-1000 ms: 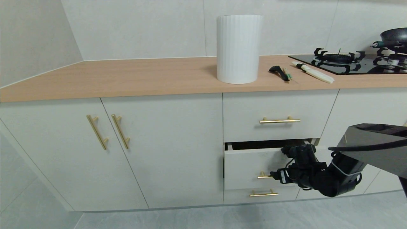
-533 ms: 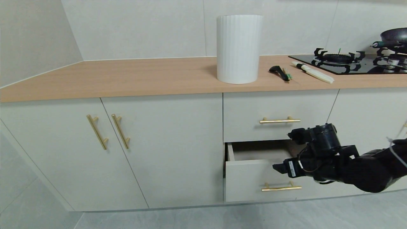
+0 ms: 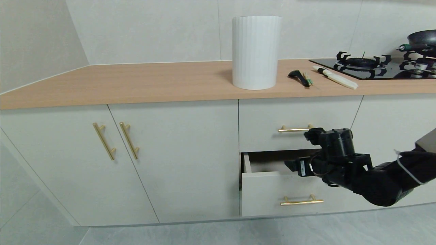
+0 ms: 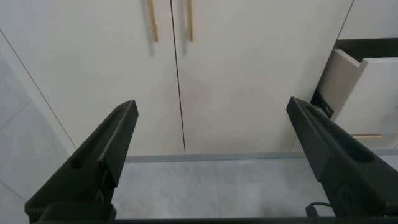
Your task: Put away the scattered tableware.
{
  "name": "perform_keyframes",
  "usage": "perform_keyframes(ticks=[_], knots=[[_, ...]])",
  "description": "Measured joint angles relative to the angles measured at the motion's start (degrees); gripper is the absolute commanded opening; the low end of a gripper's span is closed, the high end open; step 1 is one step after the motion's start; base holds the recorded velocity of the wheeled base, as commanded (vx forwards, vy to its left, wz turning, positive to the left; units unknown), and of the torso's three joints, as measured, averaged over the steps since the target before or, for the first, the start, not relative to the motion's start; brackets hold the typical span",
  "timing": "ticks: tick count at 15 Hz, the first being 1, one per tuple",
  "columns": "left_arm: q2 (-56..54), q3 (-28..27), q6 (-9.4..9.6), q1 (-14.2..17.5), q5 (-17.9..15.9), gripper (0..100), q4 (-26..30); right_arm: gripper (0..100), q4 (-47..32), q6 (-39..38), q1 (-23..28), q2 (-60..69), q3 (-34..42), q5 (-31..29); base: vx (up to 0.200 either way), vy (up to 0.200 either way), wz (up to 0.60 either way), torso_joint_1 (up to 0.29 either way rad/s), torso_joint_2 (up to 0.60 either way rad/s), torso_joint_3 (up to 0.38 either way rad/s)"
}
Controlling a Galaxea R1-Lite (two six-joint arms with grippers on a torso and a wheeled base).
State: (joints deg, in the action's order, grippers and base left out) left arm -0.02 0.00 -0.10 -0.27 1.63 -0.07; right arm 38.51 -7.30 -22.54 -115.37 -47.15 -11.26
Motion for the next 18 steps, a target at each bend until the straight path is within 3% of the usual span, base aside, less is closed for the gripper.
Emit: perform_keyframes(ticks=[8, 18], knots=[[0.0, 0.0, 0.02, 0.0, 0.02, 100, 0.0, 100, 0.38, 0.05, 1.43, -6.05, -1.11, -0.85, 0.0, 0.0, 0.0, 0.0, 0.0, 0.0], [0.0, 0.0, 0.02, 0.0, 0.02, 100, 0.02, 100, -19.44, 0.6, -0.02, 0.73, -1.05, -0.23, 0.0, 0.0, 0.0, 0.0, 0.0, 0.0]])
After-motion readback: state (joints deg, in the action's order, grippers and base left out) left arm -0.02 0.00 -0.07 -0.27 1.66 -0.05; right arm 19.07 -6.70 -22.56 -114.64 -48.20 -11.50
